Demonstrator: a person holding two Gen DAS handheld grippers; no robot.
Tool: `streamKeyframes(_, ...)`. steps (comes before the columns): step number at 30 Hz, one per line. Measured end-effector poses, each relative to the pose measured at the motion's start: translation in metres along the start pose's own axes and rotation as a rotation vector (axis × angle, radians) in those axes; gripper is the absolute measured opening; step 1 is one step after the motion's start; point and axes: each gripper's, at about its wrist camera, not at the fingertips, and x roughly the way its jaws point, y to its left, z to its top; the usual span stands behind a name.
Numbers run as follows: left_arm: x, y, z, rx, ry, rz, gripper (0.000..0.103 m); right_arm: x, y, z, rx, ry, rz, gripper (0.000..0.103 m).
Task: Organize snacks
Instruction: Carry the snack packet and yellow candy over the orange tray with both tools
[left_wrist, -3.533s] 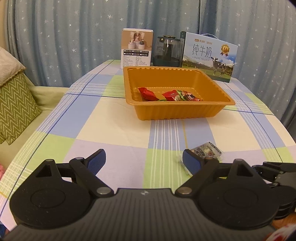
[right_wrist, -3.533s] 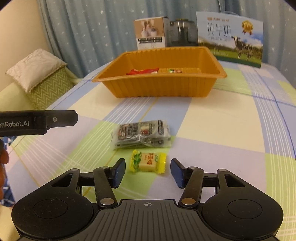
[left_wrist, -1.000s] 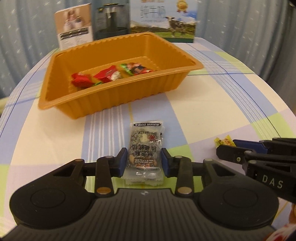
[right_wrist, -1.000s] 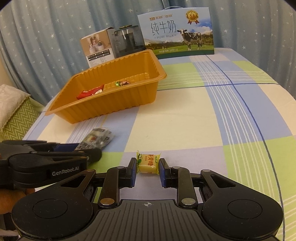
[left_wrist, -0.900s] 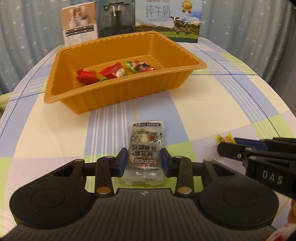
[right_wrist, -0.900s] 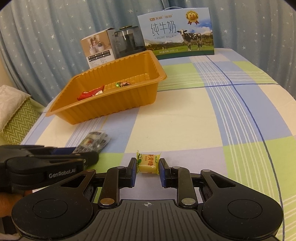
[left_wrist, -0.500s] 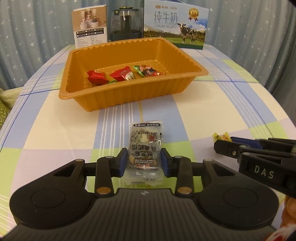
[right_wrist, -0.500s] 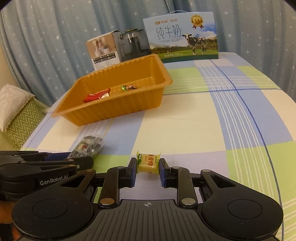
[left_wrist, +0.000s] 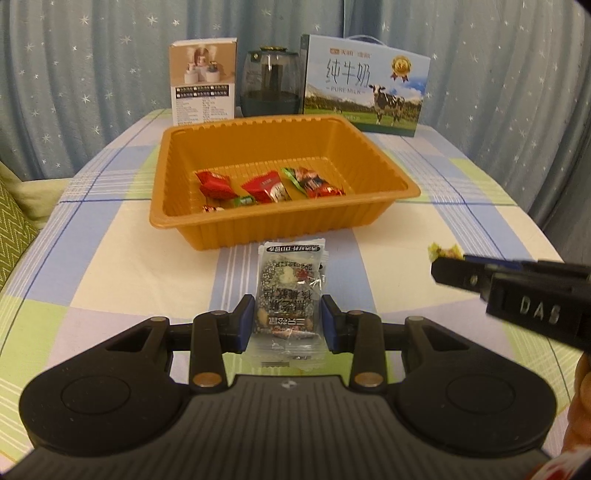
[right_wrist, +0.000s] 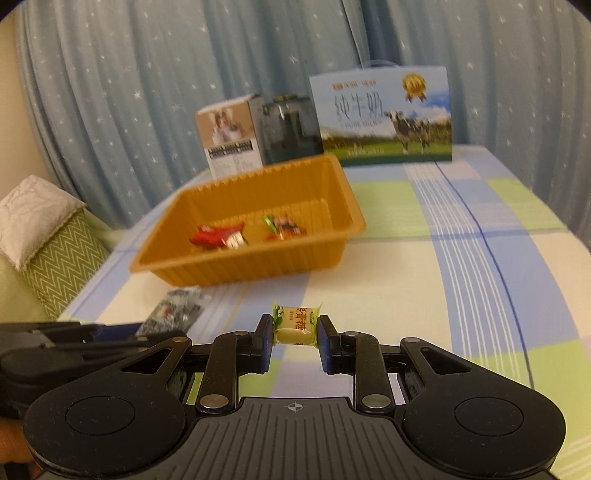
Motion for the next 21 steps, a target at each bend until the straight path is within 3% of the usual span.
streamKeyframes(21, -0.019, 0.006, 0.023, -0.006, -0.09, 0.013, 0.034, 0.016, -0.011, 0.054, -0.024, -0.077, 0.013, 0.026)
